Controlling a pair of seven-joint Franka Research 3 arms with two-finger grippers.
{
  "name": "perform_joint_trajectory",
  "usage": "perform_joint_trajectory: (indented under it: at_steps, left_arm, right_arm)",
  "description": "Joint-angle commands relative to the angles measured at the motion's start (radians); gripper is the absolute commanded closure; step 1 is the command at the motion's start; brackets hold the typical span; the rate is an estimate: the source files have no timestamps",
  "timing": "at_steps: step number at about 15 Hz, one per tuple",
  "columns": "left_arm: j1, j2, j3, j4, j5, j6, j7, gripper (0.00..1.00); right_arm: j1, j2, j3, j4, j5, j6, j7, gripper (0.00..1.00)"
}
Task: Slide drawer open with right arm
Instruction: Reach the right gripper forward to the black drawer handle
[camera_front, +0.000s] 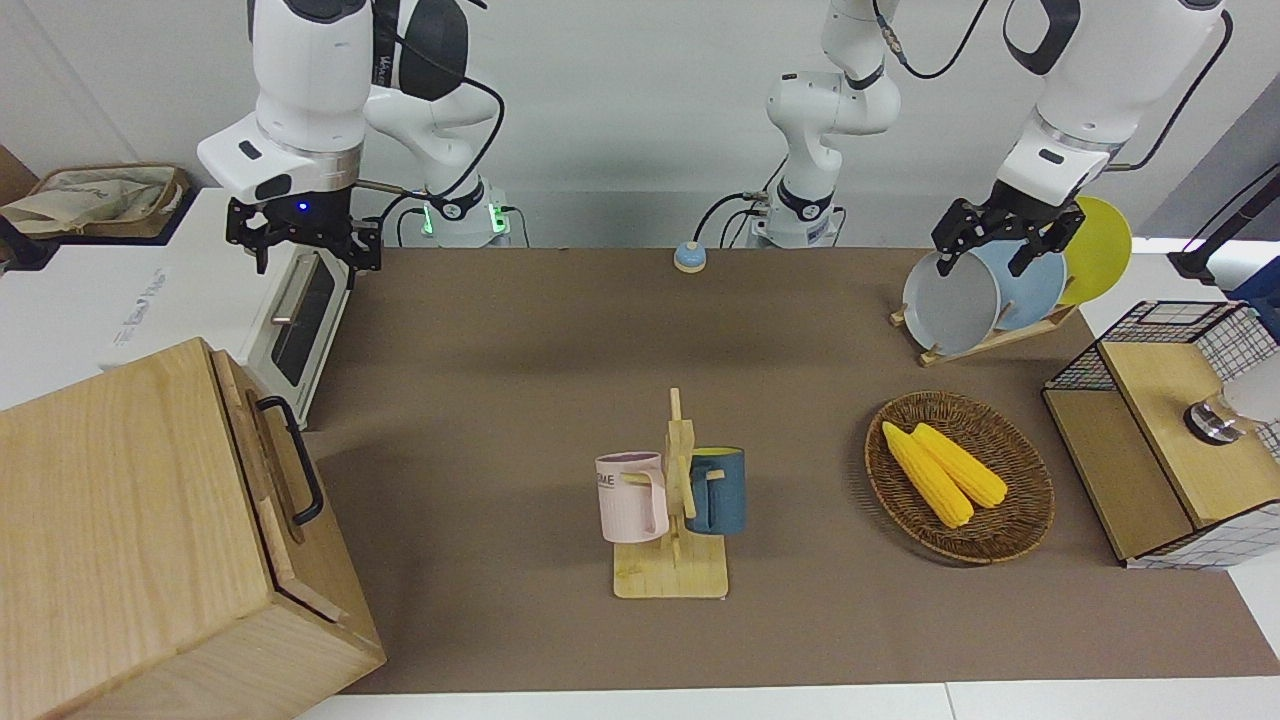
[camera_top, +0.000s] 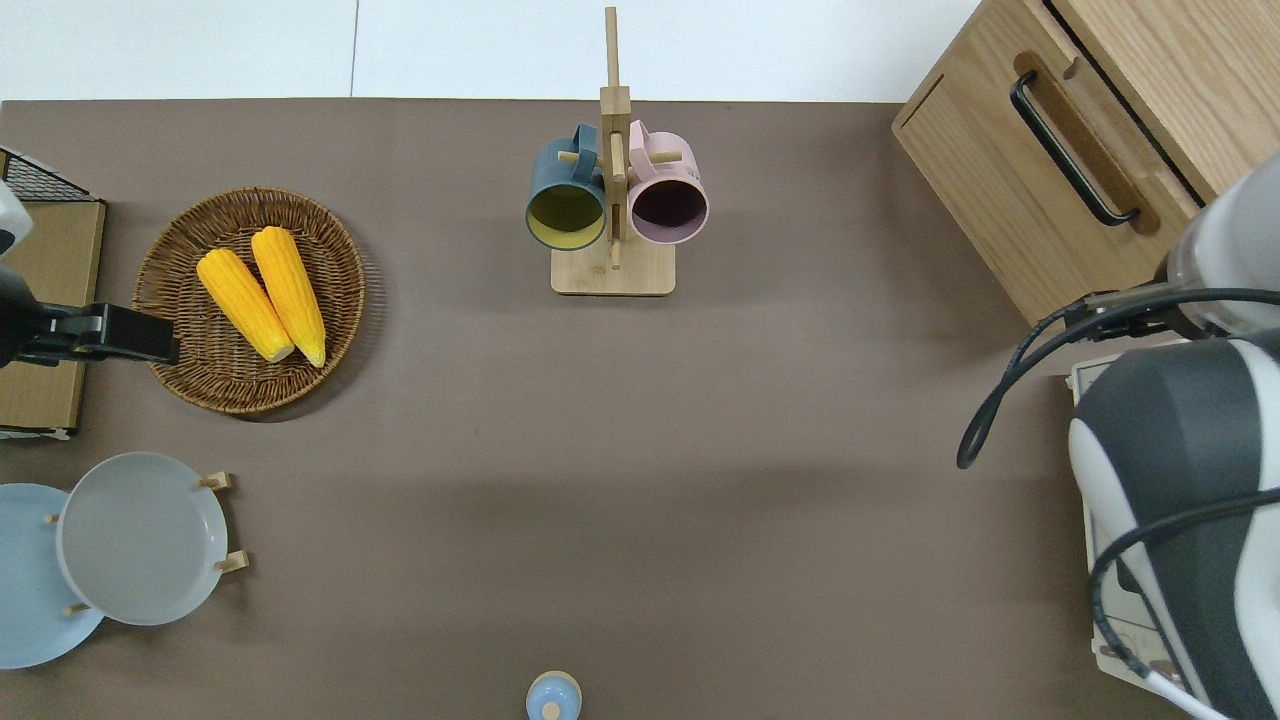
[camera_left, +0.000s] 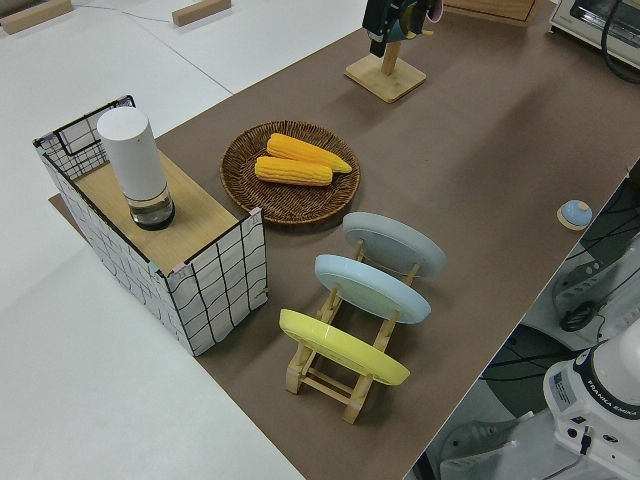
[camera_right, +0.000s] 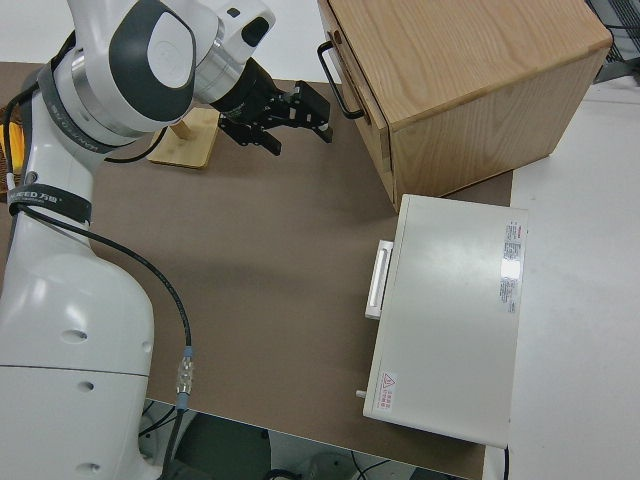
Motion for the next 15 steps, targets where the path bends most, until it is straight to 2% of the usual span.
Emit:
perform_joint_trajectory:
  at_steps: [1,3,4,6,8,11,15]
  left_arm:
    - [-0.018,0.014,0.017,0.022,0.014,0.0,0.008,0.0]
    - [-0.018,0.014,0.017,0.022,0.012,0.0,0.008,0.0]
    - [-0.018,0.014,0.017,0.022,0.014,0.0,0.008,0.0]
    - [-0.018,0.014,0.017,0.022,0.012,0.0,0.008,0.0]
    - [-0.018,0.014,0.017,0.022,0.012,0.0,0.008,0.0]
    - [-0.018,0.014,0.017,0.022,0.012,0.0,0.008,0.0]
    - [-0.018,0.014,0.017,0.022,0.012,0.0,0.008,0.0]
  right_arm:
    - [0.053,0.033,0.025,0.016,-0.202,-0.021,-0.016,0.021]
    - [0.055,0.062,0.085,0.014,-0.325,-0.015,-0.006,0.021]
    - [0.056,0.07,0.094,0.01,-0.367,-0.007,-0.004,0.021]
    - [0.056,0.094,0.097,0.01,-0.408,0.002,0.003,0.021]
    - [0.058,0.108,0.097,0.007,-0.457,0.05,0.005,0.021]
    - [0.059,0.133,0.099,-0.025,-0.575,0.123,0.031,0.021]
    - [0.059,0.183,0.099,-0.026,-0.658,0.157,0.103,0.021]
